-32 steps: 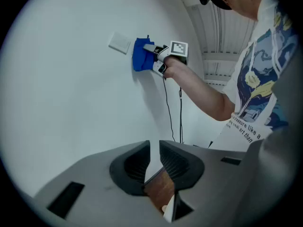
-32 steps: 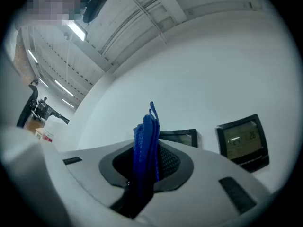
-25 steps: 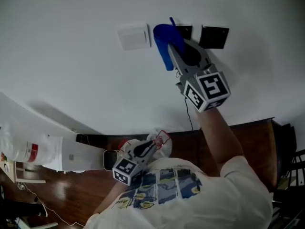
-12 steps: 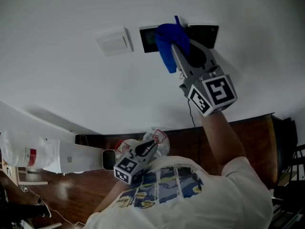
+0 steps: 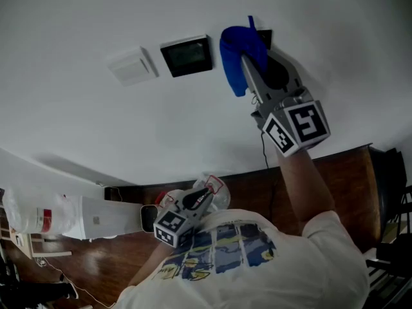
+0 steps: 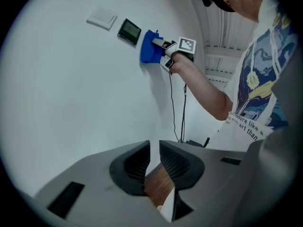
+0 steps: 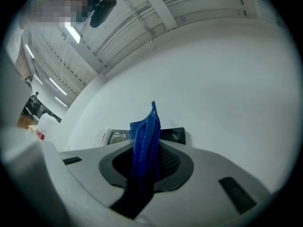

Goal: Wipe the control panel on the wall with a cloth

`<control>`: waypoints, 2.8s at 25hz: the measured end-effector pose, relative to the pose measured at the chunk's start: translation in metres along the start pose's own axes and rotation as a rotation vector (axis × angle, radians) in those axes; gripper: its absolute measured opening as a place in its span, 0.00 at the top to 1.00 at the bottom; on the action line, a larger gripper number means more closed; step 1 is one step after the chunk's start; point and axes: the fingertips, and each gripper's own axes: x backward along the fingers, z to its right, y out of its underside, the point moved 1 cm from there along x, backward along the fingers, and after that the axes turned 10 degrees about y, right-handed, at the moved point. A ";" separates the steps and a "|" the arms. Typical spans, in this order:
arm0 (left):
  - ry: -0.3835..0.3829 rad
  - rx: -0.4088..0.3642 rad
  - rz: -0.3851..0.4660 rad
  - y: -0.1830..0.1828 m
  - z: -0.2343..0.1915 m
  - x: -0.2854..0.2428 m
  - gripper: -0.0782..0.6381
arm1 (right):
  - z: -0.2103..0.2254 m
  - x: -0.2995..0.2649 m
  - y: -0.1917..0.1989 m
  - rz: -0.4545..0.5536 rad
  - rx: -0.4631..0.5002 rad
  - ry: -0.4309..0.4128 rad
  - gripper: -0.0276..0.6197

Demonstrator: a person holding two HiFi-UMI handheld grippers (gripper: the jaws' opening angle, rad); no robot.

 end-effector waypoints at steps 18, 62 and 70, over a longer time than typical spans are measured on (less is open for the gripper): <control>-0.071 0.027 -0.002 -0.003 0.030 -0.027 0.81 | 0.084 0.029 -0.003 -0.003 -0.013 0.063 0.81; -0.072 -0.062 0.070 0.033 0.006 0.114 0.81 | -0.143 -0.039 0.020 -0.031 0.001 -0.059 0.81; -0.074 -0.047 0.061 0.031 0.007 0.102 0.81 | -0.116 -0.041 0.022 -0.031 -0.004 -0.033 0.81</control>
